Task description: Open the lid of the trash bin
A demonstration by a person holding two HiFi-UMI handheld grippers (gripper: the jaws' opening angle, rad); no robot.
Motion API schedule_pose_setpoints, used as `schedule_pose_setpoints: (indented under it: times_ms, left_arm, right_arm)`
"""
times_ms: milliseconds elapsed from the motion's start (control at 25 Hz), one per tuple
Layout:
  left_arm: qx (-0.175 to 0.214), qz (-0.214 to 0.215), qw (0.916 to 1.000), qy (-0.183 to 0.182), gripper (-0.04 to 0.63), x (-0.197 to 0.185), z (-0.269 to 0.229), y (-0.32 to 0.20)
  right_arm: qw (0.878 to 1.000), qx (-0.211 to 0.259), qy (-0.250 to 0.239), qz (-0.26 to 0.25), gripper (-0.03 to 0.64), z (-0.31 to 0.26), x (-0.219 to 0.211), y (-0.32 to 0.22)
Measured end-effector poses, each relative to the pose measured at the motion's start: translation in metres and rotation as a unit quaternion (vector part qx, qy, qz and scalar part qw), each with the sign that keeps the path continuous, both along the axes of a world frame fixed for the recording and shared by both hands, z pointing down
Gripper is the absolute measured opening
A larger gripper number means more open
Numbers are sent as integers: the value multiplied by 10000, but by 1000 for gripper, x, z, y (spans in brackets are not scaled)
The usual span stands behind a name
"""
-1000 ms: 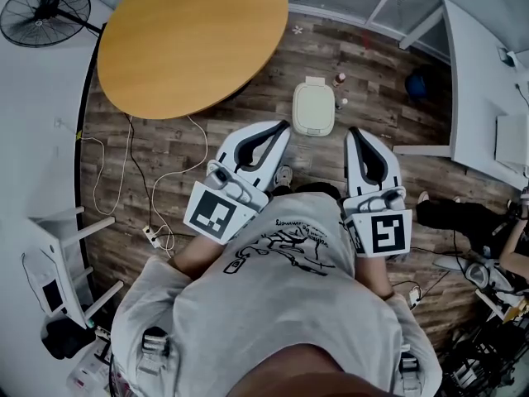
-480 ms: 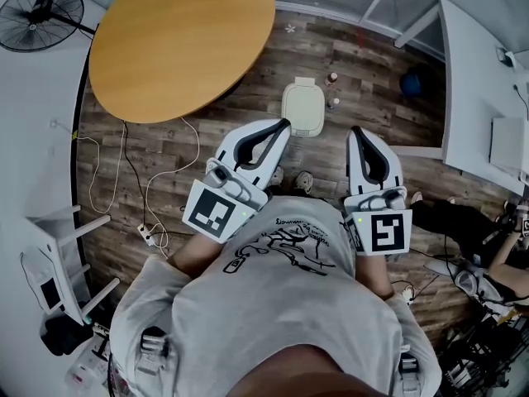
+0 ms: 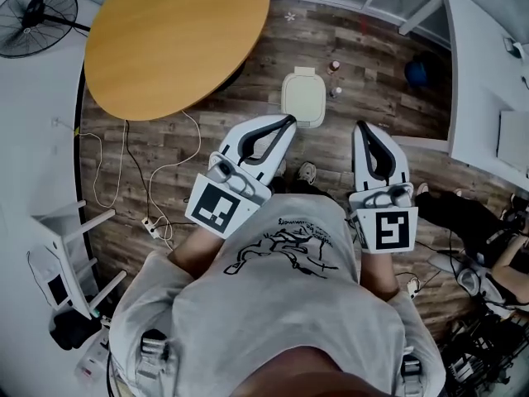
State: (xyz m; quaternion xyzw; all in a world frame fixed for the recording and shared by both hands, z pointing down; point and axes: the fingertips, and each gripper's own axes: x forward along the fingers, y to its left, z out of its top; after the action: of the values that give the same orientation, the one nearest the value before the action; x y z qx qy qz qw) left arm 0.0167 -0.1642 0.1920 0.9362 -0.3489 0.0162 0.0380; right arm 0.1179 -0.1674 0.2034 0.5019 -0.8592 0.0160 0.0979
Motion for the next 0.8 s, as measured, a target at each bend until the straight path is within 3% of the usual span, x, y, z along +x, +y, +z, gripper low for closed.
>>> schedule_pose_setpoints:
  times_ms: [800]
  left_arm:
    - [-661,250,9970,-328,17,9,97,-6]
  right_arm:
    - [9959,-840,297,-177,35,93,-8,-4]
